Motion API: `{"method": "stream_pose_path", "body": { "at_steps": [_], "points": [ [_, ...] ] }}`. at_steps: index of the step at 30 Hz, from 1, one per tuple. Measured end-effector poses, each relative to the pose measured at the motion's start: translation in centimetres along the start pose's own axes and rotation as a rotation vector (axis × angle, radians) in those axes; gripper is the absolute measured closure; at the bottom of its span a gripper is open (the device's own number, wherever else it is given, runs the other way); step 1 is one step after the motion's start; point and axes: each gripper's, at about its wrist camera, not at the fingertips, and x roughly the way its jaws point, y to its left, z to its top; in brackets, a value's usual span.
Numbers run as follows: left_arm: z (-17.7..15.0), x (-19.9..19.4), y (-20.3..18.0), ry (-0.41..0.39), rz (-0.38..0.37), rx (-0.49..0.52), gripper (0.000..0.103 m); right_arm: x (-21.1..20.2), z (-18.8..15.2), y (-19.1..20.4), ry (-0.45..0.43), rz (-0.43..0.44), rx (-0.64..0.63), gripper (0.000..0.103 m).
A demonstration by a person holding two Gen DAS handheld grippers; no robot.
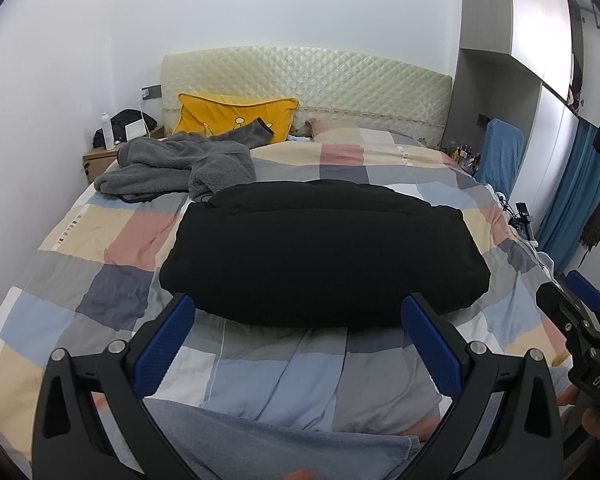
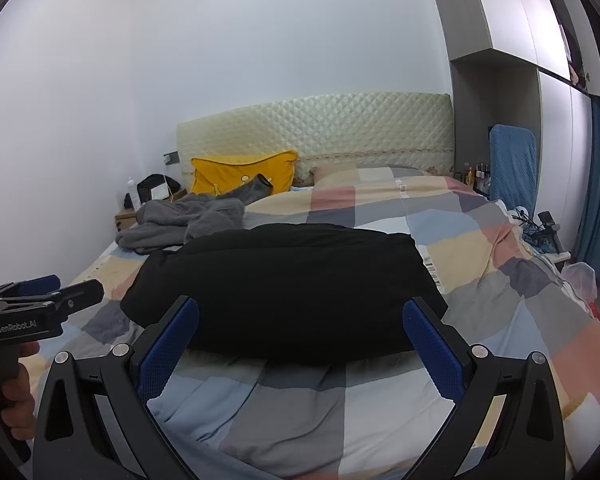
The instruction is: Fold large clothes
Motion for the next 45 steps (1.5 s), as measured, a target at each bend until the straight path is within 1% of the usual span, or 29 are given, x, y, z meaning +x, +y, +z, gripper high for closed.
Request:
{"method": "stream_pose_path", "body": {
  "at_steps": [4,7,9,13,19,28,45],
  "points": [
    [0.0,0.0,0.0,-0.012,0.011,-0.006,0.0,-0.2,0.1,0.1,-0.007,-0.008,-0.012,0.0],
    [0.0,0.1,0.0,-0.003,-0.002,-0.008,0.0,-0.4,0.2,0.3,-0.015,-0.016,-0.018,0.0],
    [0.0,0.4,0.0,0.017,-0.017,-0.012,0.0,-0.5,0.3,0.3,-0.015,-0.014,-0.017,0.0],
    [-0.4,0.3,-0.2,0.022,-0.014,-0.008,0.0,-0.9,0.0,0.5,-0.026,-0.021,-0.039,0.0],
    [-0.9,0.6,-0.9,0.039,-0.016,0.008,0.0,-0.5,-0.5,0.0,-0.011,-0.027,-0.016,0.0],
    [-0.8,0.9,-0.9,0.054,-0.03,0.007,0.0,-0.6,-0.4,-0.3,-0.018,-0.036,-0.012,0.0],
    [-0.4,0.1,-0.8,0.043,-0.028,0.002,0.0,-1.4,-0.3,0.0,-0.03,-0.032,-0.02,0.0]
  ]
}}
